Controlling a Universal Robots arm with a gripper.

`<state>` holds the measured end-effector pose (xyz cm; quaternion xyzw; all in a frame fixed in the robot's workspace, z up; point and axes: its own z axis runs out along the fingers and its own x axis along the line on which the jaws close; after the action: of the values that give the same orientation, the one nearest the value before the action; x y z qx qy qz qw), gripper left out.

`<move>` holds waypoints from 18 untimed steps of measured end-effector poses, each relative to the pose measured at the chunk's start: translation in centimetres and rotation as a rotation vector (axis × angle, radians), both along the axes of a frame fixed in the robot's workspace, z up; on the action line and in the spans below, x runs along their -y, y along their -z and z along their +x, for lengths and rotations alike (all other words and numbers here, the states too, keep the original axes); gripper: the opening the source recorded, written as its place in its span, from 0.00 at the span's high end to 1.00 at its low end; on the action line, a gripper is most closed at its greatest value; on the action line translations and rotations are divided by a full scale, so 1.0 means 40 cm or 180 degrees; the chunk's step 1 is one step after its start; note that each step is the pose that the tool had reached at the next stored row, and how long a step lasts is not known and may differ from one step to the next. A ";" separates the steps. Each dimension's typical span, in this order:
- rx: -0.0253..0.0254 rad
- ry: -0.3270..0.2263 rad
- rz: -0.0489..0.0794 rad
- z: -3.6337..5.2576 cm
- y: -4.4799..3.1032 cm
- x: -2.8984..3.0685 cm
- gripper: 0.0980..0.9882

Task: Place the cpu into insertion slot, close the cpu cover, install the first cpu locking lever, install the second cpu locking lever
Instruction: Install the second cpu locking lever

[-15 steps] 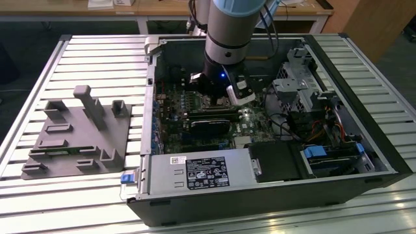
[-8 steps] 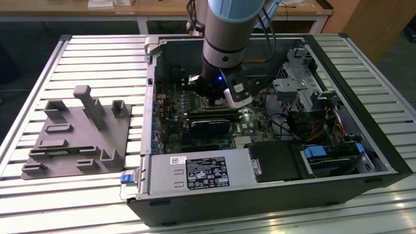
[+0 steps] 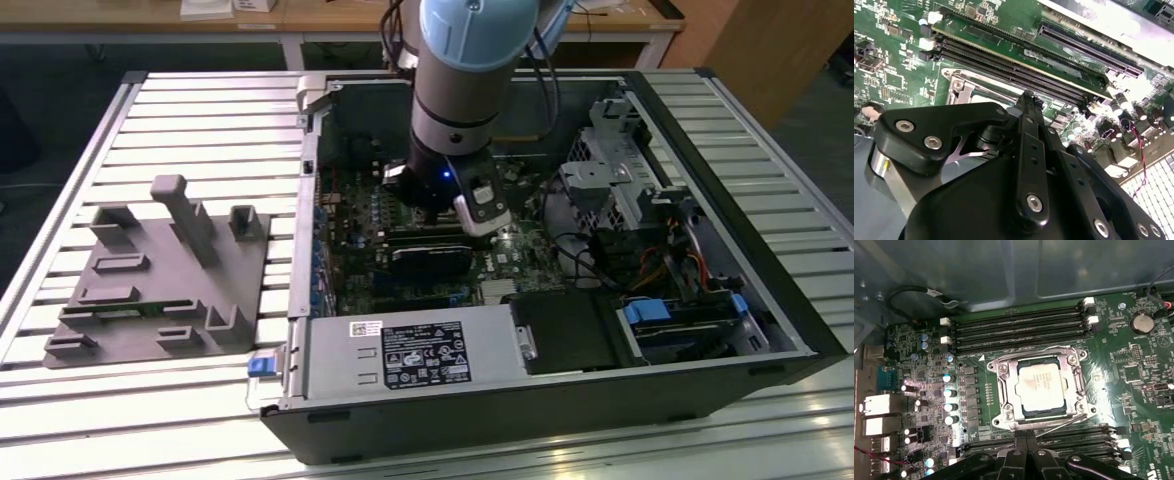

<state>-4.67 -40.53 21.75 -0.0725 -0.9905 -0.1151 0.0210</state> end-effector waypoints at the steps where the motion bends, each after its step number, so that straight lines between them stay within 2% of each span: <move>1: 0.0000 0.0000 0.0017 -0.003 0.005 0.003 0.99; 6: 0.0000 -0.0001 0.0083 -0.013 0.015 0.010 0.99; 11: 0.0000 -0.0003 0.0184 -0.025 0.024 0.012 0.99; 16: -0.0001 -0.0003 0.0221 -0.028 0.041 0.014 0.99; 18: 0.0000 -0.0004 0.0273 -0.028 0.044 0.015 0.99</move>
<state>-5.80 -41.14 19.97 -0.0710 -0.9847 -0.1574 0.0242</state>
